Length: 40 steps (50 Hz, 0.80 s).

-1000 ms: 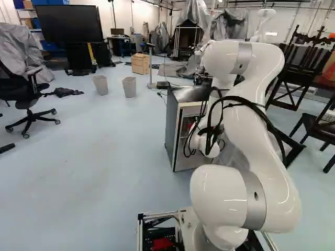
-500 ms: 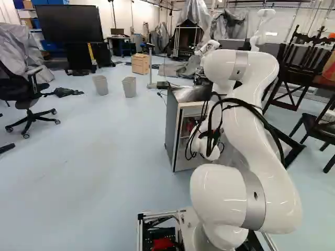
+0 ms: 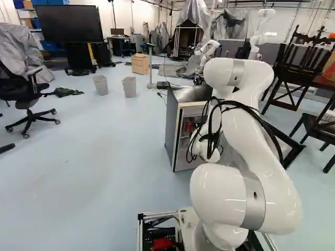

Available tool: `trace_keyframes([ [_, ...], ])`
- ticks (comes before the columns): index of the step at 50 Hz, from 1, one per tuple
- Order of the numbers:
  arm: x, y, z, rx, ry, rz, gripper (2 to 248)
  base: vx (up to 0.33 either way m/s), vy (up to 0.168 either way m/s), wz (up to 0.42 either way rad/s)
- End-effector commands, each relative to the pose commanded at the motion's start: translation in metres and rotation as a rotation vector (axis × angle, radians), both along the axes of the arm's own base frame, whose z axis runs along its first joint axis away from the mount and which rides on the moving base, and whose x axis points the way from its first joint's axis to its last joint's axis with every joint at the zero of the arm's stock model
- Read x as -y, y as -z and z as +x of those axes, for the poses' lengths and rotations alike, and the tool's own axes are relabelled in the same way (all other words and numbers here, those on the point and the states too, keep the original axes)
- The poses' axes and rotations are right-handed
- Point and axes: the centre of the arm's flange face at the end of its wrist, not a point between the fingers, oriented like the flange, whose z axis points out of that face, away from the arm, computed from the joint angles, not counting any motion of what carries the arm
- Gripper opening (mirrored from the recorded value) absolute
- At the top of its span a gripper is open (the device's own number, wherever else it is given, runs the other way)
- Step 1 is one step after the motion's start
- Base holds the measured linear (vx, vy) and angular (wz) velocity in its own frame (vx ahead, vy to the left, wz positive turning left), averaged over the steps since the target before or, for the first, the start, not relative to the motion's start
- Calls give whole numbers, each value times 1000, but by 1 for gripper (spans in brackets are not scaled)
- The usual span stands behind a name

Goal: Grab a drink from the fridge

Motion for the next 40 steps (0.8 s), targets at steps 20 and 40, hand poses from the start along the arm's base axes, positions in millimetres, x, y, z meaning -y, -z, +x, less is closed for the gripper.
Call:
trace_keyframes([
  [20, 4, 23, 11, 59, -79, 15, 247, 0, 0, 0],
  [40, 8, 41, 19, 95, -126, 27, 247, 0, 0, 0],
])
